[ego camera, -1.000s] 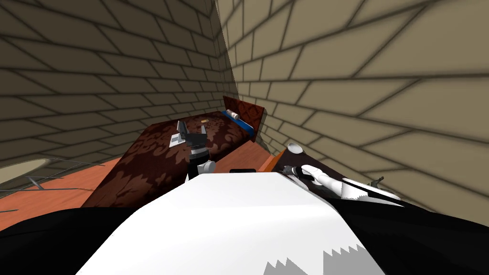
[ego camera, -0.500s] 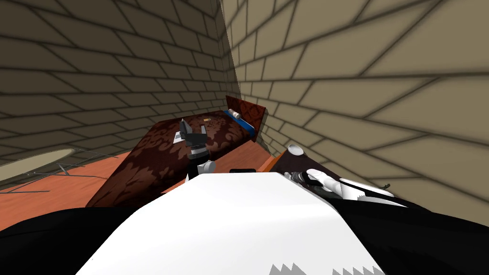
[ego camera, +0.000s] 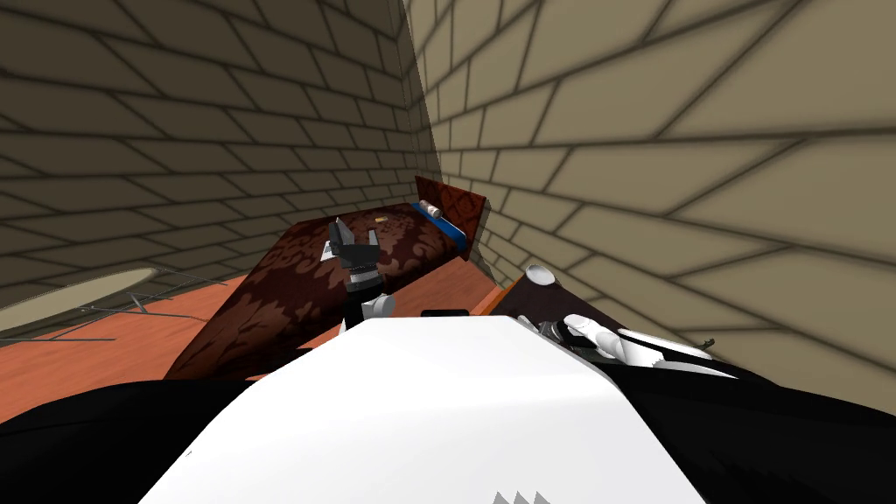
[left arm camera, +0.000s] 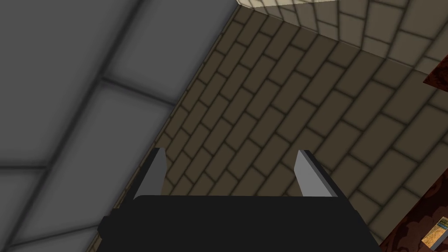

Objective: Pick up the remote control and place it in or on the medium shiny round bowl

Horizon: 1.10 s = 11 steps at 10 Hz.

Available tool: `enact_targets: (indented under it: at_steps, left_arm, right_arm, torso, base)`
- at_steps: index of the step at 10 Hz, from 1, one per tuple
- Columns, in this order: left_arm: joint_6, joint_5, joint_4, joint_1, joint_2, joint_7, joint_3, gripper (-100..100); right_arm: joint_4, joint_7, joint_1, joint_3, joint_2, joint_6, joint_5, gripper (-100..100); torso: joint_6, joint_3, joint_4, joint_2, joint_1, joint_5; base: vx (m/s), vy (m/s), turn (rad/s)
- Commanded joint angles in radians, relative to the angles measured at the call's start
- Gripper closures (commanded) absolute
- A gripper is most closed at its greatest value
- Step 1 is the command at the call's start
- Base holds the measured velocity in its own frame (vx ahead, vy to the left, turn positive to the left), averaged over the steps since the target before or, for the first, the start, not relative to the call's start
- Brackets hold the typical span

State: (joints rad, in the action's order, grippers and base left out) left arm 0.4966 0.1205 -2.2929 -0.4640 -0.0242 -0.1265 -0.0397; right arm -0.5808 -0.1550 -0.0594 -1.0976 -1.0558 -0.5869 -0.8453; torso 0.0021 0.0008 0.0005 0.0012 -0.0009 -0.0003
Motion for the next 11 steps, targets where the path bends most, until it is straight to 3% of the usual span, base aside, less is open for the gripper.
enact_targets:
  at_steps: [1, 4, 5, 6, 10, 11]
  left_arm:
    - [0.0, 0.0, 0.0, 0.0, 0.0, 0.0, 0.0, 0]
    - [0.0, 0.0, 0.0, 0.0, 0.0, 0.0, 0.0, 0]
    - [0.0, 0.0, 0.0, 0.0, 0.0, 0.0, 0.0, 0]
    - [0.0, 0.0, 0.0, 0.0, 0.0, 0.0, 0.0, 0]
    - [0.0, 0.0, 0.0, 0.0, 0.0, 0.0, 0.0, 0]
    - [0.0, 0.0, 0.0, 0.0, 0.0, 0.0, 0.0, 0]
  right_arm:
    - [0.013, -0.004, 0.011, 0.003, 0.029, 0.02, 0.0, -100]
    - [0.033, -0.01, 0.027, 0.007, 0.072, 0.051, 0.0, -100]
    - [0.021, -0.004, 0.026, 0.004, 0.061, 0.05, -0.001, -100]
    - [0.022, -0.005, 0.027, 0.005, 0.063, 0.052, -0.001, 100]
    - [0.022, -0.005, 0.026, 0.005, 0.063, 0.052, -0.001, 100]
    - [0.022, -0.005, 0.026, 0.005, 0.063, 0.052, -0.001, 0]
  torso:
    - [0.0, 0.0, 0.0, 0.0, 0.0, 0.0]
    - [0.0, -0.001, 0.0, -0.001, -0.001, -0.001]
    - [0.0, 0.0, 0.0, 0.0, 0.0, 0.0]
    - [0.0, 0.0, 0.0, 0.0, 0.001, 0.0]
    - [0.0, 0.0, 0.0, 0.0, 0.001, 0.0]
    - [0.0, 0.0, 0.0, 0.0, 0.001, 0.0]
  base:
    - [0.012, -0.027, 0.05]
    - [0.01, -0.03, 0.038]
    - [0.0, 0.0, 0.0]
    - [0.0, 0.0, 0.0]
    - [0.0, 0.0, 0.0]
    - [0.0, 0.0, 0.0]
